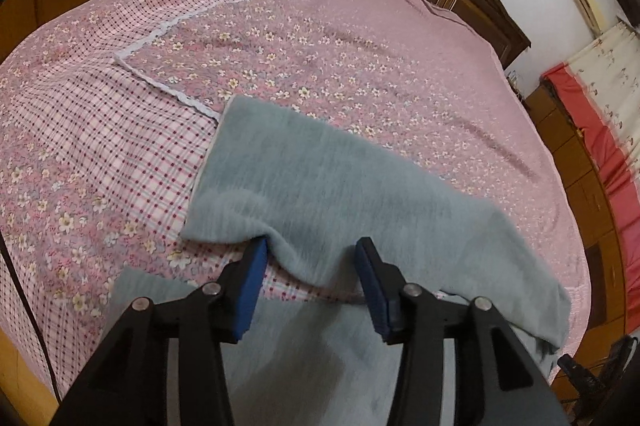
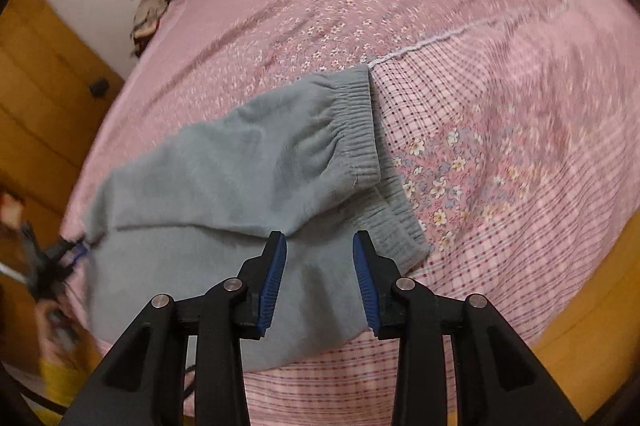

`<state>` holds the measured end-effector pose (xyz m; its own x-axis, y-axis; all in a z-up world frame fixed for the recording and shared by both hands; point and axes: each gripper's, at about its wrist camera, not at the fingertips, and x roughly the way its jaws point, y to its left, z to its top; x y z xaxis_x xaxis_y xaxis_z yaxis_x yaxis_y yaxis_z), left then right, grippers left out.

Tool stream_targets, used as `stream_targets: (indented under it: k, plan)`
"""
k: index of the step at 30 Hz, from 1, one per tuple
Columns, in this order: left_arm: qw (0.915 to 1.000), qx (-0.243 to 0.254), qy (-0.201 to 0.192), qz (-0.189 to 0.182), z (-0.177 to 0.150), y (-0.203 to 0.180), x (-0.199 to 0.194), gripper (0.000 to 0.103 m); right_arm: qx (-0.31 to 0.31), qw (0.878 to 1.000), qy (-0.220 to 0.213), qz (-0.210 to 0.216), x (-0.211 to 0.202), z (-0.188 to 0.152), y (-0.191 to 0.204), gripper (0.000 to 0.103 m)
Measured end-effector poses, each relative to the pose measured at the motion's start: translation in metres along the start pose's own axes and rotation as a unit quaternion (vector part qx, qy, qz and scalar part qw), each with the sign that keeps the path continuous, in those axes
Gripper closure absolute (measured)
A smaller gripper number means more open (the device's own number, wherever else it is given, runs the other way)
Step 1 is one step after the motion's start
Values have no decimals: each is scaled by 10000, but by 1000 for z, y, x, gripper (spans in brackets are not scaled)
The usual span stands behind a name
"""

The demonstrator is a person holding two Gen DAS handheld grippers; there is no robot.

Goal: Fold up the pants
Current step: 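Grasp the folded sweatpants edge with both grippers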

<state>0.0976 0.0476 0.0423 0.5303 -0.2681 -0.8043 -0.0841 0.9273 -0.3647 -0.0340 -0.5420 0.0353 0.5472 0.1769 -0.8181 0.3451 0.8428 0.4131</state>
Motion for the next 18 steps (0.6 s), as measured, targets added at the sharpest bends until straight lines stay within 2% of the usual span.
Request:
stream_targets:
  k: [5, 15, 18]
  plan:
    - [10000, -43, -18, -36, 4, -1, 4, 55, 523, 9977, 77, 425, 9, 11, -5, 67]
    - [9999, -90, -35, -88, 15, 1, 15, 56, 651, 9966, 265, 437, 44, 22, 4, 67]
    - [10000, -76, -50, -11, 17, 1, 19, 66, 579, 9970, 271, 446, 45, 24, 8, 67]
